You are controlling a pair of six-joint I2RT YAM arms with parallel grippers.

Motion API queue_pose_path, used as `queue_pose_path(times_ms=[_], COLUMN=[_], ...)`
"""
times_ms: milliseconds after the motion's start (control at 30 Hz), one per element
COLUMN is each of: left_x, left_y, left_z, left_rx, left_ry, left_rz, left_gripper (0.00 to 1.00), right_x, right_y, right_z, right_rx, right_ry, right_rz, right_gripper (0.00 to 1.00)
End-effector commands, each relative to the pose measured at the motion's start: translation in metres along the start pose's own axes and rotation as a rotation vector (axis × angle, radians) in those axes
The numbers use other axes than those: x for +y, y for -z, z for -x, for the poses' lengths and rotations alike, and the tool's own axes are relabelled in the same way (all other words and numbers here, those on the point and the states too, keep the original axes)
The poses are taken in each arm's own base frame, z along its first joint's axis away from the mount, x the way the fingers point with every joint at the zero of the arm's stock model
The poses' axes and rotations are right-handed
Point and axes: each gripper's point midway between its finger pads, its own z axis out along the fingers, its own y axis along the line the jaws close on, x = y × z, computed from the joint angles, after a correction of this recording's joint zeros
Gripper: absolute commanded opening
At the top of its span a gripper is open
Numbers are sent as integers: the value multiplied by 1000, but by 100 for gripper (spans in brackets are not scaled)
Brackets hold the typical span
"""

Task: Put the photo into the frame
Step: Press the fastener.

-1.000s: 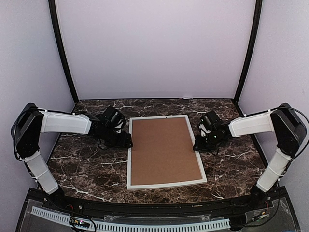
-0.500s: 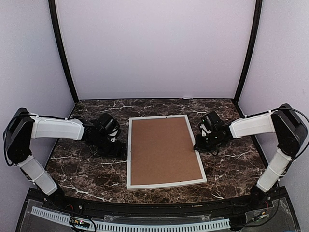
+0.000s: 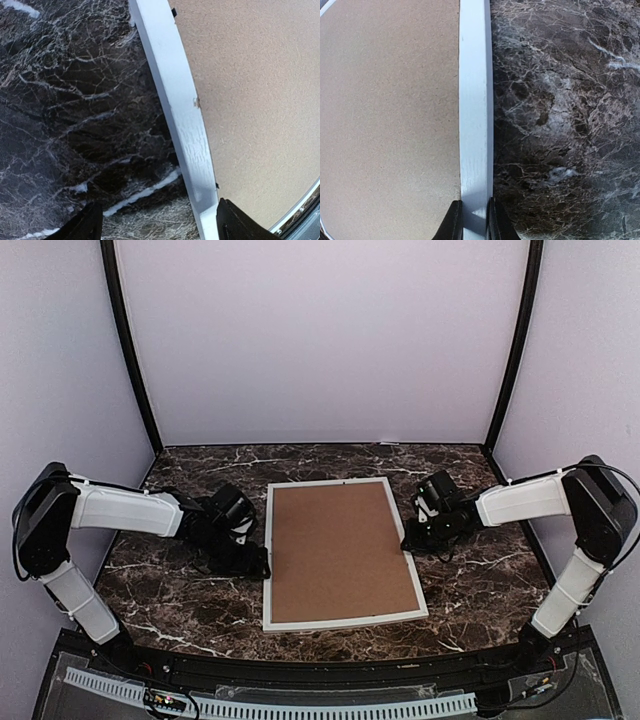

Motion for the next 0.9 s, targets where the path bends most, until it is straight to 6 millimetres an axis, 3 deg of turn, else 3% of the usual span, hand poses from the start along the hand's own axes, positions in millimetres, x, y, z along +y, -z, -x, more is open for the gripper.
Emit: queue_pose_path(times_ms=[0,867], left_x=[5,-1], left_y=[3,-12], left_z=[-1,-9], left_rx=[-1,36], left_ry=[18,43], left_rz=[33,8], left_gripper=[81,81], right_x=[-11,-10], right_y=[-7,-5], right_z=[-16,-18], right_rx=[47,49], right_ry=[-24,-23], right_rz=[-29,-21], right_gripper=[10,9])
